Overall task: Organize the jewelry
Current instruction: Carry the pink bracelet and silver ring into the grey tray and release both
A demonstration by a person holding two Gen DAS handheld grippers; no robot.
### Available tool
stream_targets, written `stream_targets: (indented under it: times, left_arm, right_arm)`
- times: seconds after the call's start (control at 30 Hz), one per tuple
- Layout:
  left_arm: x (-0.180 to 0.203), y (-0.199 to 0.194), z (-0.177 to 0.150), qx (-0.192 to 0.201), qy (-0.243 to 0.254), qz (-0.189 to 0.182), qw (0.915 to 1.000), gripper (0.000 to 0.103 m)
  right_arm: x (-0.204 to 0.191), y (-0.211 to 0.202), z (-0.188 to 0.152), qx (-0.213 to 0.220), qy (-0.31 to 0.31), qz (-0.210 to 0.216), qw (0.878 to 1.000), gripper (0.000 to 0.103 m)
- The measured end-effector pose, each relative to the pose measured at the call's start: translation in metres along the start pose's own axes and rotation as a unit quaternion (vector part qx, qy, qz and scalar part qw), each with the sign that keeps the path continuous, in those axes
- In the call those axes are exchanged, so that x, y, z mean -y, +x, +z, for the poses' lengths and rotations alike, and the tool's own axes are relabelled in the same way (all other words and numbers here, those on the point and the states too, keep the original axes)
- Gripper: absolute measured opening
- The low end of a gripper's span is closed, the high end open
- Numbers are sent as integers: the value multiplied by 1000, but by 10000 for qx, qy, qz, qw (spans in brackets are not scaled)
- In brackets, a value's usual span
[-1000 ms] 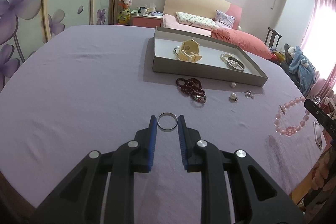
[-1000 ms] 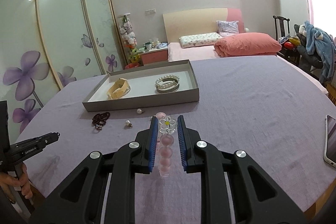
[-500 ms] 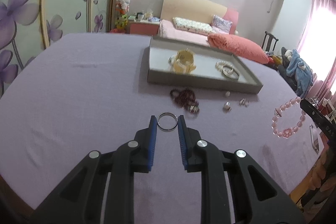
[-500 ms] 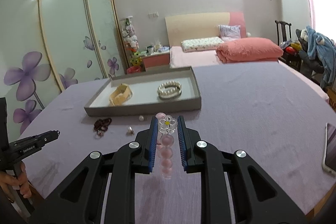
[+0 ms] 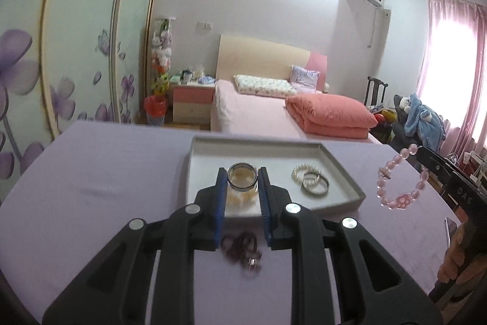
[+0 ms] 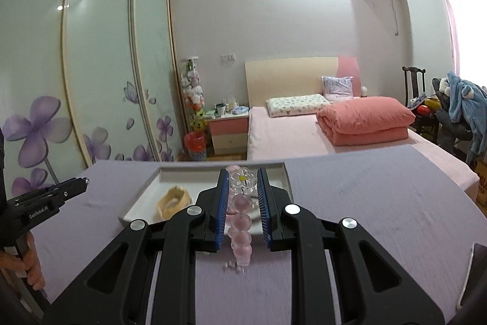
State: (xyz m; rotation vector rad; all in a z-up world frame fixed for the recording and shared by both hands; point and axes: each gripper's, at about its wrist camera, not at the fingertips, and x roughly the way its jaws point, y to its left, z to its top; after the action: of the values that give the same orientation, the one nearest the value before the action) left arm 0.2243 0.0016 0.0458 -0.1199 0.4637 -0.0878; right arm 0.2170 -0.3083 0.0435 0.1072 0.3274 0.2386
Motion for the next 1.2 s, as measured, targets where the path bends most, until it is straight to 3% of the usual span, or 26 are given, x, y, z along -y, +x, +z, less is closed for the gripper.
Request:
stream_targets:
  times: [0.47,1.0,1.13,1.2]
  left_arm:
    - [18,80,34,84,152,-154,9997,21]
    - [7,154,20,-312,129,-120,9994,21]
    - [8,161,16,-381,142,-131,9991,21]
    - [8,163,15,-401,149,-137,9990,21]
  right_arm:
    - [-3,66,16,-30,0,66,10000,20]
    - [-3,131,-14,-742,138,262,9968,21]
    - [-3,129,-15,-701,156,249,9971,32]
    - [-1,127,-15,-660,186,251,9973,32]
